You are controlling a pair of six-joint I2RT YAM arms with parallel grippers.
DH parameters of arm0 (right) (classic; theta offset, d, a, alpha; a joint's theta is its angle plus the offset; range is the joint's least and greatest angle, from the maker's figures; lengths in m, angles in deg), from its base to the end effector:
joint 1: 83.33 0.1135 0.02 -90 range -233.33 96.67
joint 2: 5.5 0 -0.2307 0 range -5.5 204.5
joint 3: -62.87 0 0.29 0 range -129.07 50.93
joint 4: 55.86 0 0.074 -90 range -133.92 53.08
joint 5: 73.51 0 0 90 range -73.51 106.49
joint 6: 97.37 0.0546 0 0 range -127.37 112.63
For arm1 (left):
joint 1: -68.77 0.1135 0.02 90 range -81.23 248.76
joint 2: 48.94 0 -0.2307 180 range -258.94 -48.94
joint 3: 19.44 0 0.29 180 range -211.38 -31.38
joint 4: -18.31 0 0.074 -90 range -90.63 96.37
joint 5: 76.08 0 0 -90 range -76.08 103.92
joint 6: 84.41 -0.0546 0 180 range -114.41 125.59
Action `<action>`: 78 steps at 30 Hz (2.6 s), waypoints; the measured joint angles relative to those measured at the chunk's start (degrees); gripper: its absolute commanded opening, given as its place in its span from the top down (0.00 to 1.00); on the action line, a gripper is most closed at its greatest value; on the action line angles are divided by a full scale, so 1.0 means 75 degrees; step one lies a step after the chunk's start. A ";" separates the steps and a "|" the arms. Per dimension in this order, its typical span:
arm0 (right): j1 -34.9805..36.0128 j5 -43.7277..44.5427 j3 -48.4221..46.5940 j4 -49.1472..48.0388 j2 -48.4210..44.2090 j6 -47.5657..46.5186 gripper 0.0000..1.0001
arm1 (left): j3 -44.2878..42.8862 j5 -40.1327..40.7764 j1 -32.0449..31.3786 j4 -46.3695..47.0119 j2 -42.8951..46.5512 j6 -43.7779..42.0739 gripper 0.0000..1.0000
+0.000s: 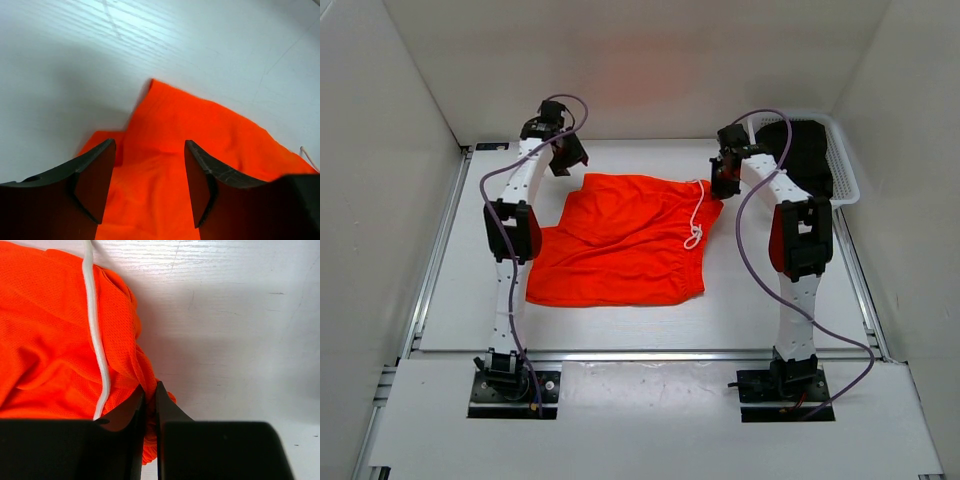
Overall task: Fold and stack the shorts
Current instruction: Fold the shorts
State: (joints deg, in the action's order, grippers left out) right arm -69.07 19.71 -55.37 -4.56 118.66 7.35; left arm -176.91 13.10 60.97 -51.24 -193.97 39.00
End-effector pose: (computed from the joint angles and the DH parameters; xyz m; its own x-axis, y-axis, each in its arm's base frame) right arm 0.4927 0.1221 0.1664 -0.8431 0.0475 -0.5356 -0.0023 0.9958 0.0919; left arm 0.5568 -0.0771 0.2002 -0.7734 -0.4498 -0.4467 -0.3384 0.8888 -0.3090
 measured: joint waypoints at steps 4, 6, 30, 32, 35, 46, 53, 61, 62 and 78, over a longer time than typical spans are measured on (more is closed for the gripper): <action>0.0000 -0.0061 -0.0015 0.0035 0.0026 0.0000 1.00 | -0.0804 -0.0221 -0.0254 0.0251 -0.0903 0.0020 0.31; 0.0000 -0.0070 -0.0017 0.0052 0.0026 0.0000 1.00 | -0.0973 -0.0326 -0.0344 0.0434 -0.1300 0.0070 0.31; 0.0000 -0.0236 -0.0149 0.0146 0.0198 0.0000 1.00 | -0.1055 0.0807 -0.0490 0.1332 -0.1781 -0.0207 0.21; 0.0000 -0.0245 -0.0157 0.0143 0.0262 0.0000 1.00 | -0.0968 0.1116 -0.0527 0.1346 -0.1731 -0.0271 0.25; 0.0000 -0.0286 -0.0157 0.0149 0.0376 0.0000 1.00 | -0.0624 0.1574 -0.0560 0.1396 -0.1553 -0.0306 0.25; 0.0000 -0.0402 -0.0184 0.0152 0.0560 0.0000 1.00 | -0.0516 0.1836 -0.0510 0.1515 -0.1527 -0.0361 0.23; 0.0000 -0.0443 -0.0216 0.0154 0.0618 -0.0009 1.00 | -0.0731 0.1862 -0.0469 0.1545 -0.1629 -0.0466 0.26; 0.0000 -0.0458 -0.0291 0.0172 0.0659 -0.0009 1.00 | -0.0737 0.1195 -0.0478 0.1547 -0.1673 -0.1037 0.58; 0.0000 -0.0458 -0.0315 0.0169 0.0679 -0.0009 1.00 | -0.0737 0.1099 -0.0481 0.1533 -0.1687 -0.1102 0.70; 0.0000 -0.0262 -0.0653 0.0370 0.0761 -0.0015 1.00 | -0.0717 0.0950 -0.0137 0.1262 -0.1020 -0.1233 0.90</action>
State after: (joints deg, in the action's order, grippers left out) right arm -69.07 17.75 -60.27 -1.79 124.36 7.24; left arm -182.29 20.22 59.95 -41.77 -201.62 29.75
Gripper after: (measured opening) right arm 0.106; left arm 0.126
